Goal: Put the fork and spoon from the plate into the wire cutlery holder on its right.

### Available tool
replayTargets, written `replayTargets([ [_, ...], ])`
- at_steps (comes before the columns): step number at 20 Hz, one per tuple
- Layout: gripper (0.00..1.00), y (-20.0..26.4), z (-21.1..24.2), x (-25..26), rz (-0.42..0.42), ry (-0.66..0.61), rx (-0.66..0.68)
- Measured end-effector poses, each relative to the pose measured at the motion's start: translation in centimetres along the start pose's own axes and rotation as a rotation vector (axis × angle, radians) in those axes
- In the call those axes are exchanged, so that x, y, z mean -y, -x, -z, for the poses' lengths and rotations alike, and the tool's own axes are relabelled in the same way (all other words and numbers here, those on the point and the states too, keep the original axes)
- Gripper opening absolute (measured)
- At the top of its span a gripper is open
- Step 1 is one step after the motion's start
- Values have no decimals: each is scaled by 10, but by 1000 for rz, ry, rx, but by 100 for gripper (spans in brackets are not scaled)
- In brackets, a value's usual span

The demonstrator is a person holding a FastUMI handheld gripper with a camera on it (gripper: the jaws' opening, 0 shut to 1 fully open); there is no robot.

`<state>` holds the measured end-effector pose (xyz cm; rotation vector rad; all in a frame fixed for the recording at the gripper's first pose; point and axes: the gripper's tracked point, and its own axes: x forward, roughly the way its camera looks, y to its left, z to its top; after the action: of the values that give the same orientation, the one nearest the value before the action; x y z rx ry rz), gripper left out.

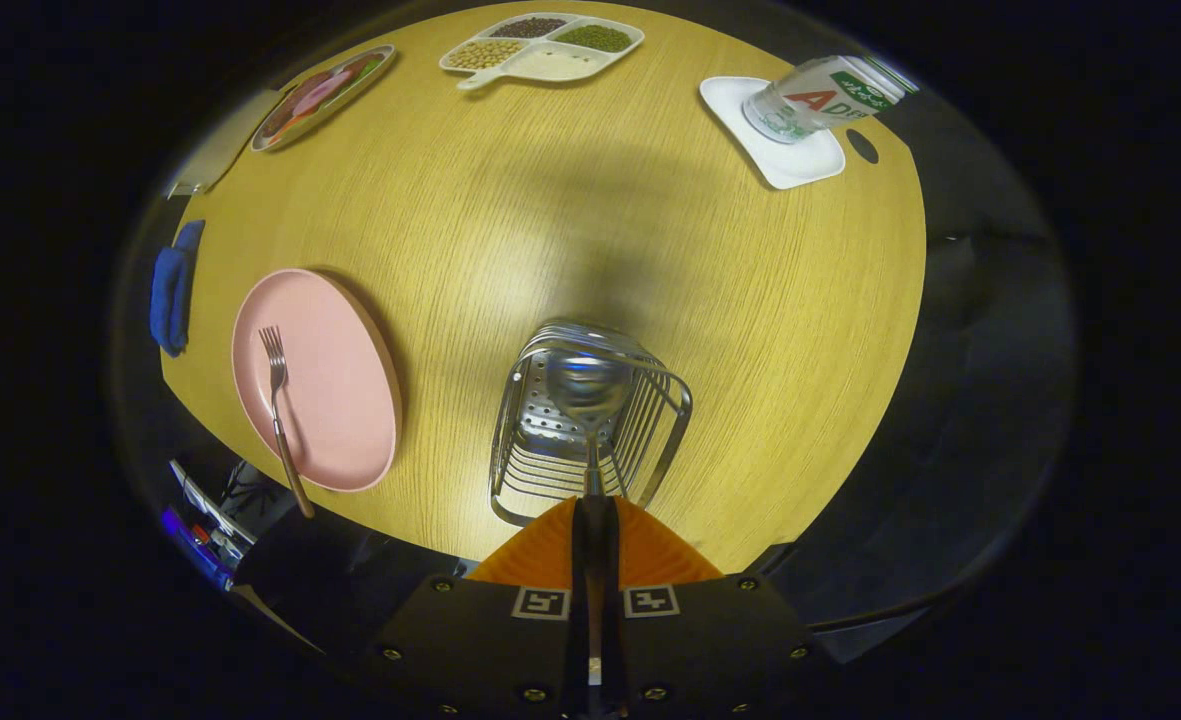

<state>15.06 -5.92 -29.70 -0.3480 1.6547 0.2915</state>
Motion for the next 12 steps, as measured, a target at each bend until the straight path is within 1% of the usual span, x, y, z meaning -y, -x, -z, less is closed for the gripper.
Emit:
replayTargets([
  [4,5,2,1,-3,-11,-6,-4],
  [7,12,4,4,-7,-45,-45,1],
  [12,12,10,8,-4,-41,-67,64],
])
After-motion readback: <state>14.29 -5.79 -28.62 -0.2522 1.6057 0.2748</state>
